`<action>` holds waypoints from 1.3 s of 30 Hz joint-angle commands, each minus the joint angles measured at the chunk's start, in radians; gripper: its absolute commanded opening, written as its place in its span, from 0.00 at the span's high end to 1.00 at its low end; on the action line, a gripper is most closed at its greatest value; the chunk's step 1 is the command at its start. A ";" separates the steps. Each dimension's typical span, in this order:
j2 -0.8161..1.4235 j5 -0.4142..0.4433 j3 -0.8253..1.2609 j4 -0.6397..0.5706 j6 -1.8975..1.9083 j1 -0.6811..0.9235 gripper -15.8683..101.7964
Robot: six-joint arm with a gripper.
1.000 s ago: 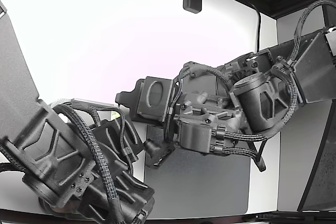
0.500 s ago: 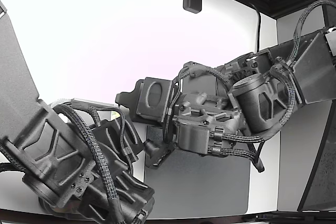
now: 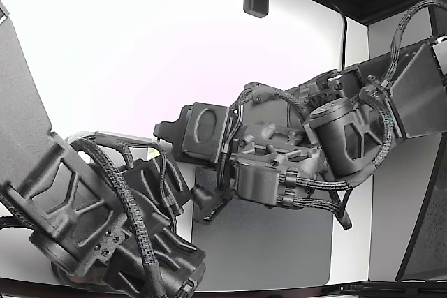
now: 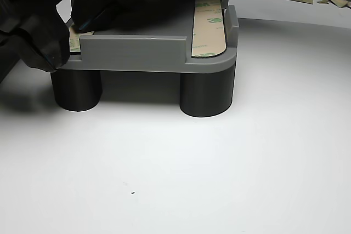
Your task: Peel off protective film from adhesive tape.
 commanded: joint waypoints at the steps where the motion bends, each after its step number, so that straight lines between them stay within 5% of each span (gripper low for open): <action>1: 0.021 0.005 -0.029 -0.008 0.005 -0.006 0.96; 39: 0.008 0.018 -0.041 -0.005 0.006 0.000 0.96</action>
